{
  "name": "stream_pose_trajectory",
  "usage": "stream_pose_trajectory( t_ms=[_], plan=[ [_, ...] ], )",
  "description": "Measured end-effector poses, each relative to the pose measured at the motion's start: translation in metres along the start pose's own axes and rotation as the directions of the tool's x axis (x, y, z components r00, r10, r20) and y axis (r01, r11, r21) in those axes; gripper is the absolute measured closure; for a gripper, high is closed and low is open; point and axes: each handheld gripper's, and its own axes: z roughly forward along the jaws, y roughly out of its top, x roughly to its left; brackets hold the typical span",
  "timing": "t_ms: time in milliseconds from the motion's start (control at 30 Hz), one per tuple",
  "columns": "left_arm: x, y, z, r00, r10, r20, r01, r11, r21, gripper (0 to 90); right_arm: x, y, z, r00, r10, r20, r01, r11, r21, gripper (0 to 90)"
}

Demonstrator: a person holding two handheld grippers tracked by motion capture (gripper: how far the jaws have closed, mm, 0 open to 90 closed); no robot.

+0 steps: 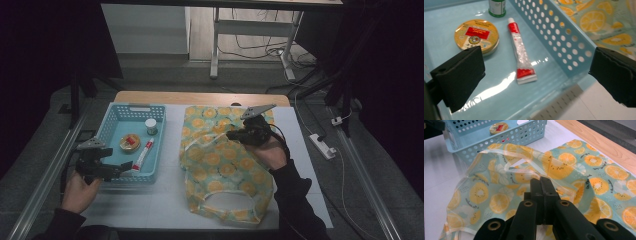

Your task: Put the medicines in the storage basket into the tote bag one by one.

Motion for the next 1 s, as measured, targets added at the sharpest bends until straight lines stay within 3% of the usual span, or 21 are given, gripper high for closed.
stream_pose_trajectory(
  t_ms=[267,667,767,1000],
  plan=[
    [0.010,0.010,0.008,0.9995,-0.026,-0.016,0.027,0.9995,0.016,0.0,0.000,0.000,-0.001,1.0000,0.000,0.000,0.000,1.000,-0.004,89.6],
    [0.022,0.029,0.022,0.9996,-0.013,-0.026,0.014,0.9990,0.043,0.1,0.000,0.000,-0.003,1.0000,0.002,0.002,-0.002,1.000,-0.009,89.5],
    [0.024,0.034,0.024,0.9997,-0.022,-0.012,0.022,0.9986,0.048,0.1,0.000,0.000,-0.002,1.0000,0.002,0.003,-0.002,1.000,-0.012,89.5],
    [0.031,0.043,0.033,0.9993,-0.016,-0.034,0.019,0.9971,0.074,0.4,0.000,0.000,-0.002,1.0000,0.002,0.003,-0.002,1.000,-0.009,89.5]
  ],
)
